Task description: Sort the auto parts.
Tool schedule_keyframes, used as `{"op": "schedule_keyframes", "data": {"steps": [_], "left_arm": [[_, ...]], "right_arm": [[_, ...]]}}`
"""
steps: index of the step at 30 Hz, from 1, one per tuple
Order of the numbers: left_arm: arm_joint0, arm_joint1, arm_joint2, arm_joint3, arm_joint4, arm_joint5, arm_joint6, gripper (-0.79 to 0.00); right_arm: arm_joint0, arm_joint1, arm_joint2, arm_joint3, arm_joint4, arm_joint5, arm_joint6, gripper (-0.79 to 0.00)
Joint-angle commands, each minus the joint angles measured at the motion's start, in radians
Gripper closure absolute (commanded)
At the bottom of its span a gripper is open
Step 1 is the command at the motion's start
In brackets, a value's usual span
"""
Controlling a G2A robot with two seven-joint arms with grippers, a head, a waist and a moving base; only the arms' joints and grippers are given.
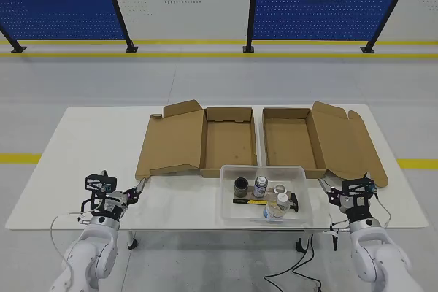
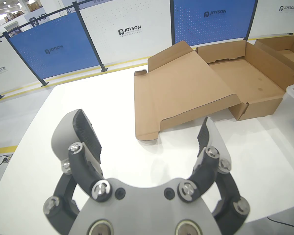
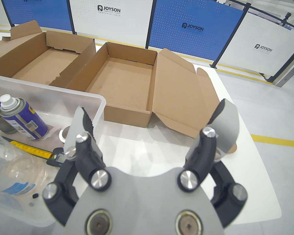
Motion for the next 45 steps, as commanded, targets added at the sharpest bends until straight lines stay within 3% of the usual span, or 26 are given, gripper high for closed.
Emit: {"op": "schedule_keyframes", "data": {"steps": [1, 10, 23, 33, 45], "left_arm": [[-0.005, 0.001, -0.011, 0.011, 0.009, 0.003, 0.001, -0.785], [-0.08, 0.006, -0.011, -0.029, 0.009, -0.144, -0.012, -0.785], [-0.289, 0.001, 0.133, -0.041, 0.024, -0.335, -0.055, -0.785], [-0.415, -0.019, 0.378, -0.043, -0.075, -0.555, -0.113, -0.785], [-0.561, -0.074, 0.662, 0.114, -0.143, -0.568, -0.133, -0.785]], "right_arm": [[0.0, 0.0, 0.0, 0.0, 0.0, 0.0, 0.0, -0.785], [0.0, 0.0, 0.0, 0.0, 0.0, 0.0, 0.0, -0.785], [0.0, 0.0, 0.0, 0.0, 0.0, 0.0, 0.0, -0.785], [0.0, 0.0, 0.0, 0.0, 0.0, 0.0, 0.0, -0.785], [0.0, 0.0, 0.0, 0.0, 0.0, 0.0, 0.0, -0.785]]}}
